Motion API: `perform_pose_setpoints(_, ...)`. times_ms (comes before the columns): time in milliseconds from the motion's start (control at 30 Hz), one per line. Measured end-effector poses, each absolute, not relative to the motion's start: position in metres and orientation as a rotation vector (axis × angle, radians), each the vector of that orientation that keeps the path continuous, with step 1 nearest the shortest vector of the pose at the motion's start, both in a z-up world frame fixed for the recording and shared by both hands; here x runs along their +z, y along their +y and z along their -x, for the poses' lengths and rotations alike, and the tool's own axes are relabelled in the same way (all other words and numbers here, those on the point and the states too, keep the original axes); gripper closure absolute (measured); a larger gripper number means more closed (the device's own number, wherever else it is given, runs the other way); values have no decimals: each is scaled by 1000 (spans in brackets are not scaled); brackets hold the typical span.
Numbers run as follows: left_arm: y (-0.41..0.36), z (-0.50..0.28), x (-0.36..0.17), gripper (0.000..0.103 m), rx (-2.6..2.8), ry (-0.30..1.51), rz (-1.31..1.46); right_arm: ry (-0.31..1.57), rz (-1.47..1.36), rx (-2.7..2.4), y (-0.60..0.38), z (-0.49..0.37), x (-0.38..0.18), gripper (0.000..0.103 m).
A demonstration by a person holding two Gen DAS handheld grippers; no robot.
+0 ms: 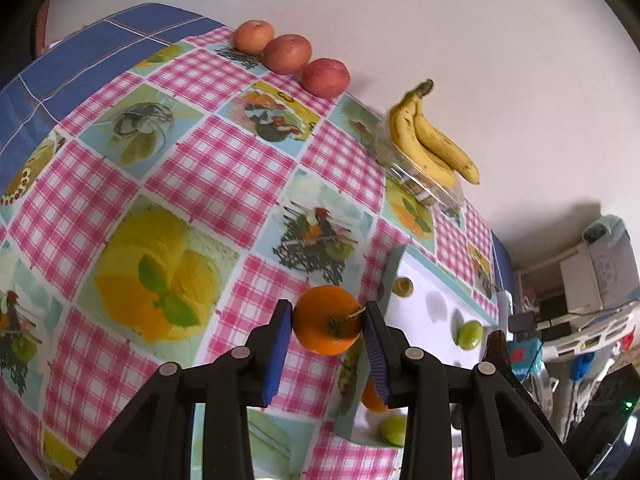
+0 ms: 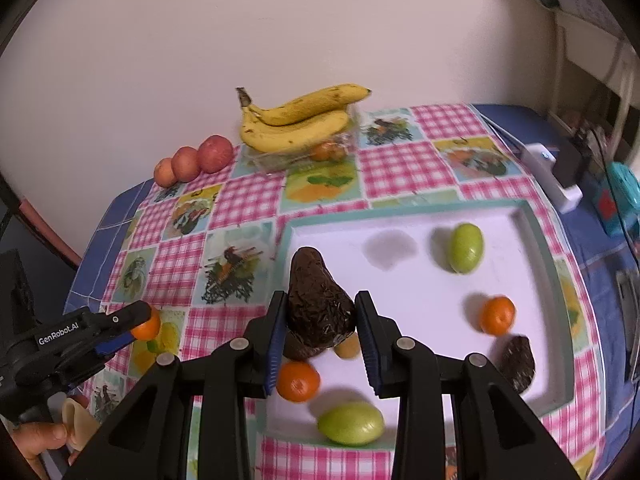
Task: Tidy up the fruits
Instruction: 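Carry the avocado over the tray with the right tool while the left tool carries the mandarin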
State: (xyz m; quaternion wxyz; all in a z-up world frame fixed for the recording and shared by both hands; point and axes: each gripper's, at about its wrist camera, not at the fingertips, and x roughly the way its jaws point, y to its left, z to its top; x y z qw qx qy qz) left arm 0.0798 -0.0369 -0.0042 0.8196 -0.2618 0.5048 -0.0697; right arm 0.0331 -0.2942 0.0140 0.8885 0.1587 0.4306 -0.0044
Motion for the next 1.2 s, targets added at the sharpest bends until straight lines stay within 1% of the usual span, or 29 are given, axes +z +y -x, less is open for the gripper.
perform_pose_setpoints(300, -82, -79, -4, 65, -247, 1096, 504, 915, -369, -83, -332, -22, 6, 68)
perform_pose_setpoints(633, -131, -99, -21, 65, -329, 1127, 433, 920, -369, -130, -361, -28, -1, 68)
perform_pose_setpoints(900, -157, -122, -40, 65, -330, 1106, 336, 981, -381, -134, -366, -52, -28, 68)
perform_pose_setpoints(1200, -185, -130, -63, 65, -358, 1138, 290, 1037, -371, -145, -363, -65, -50, 68)
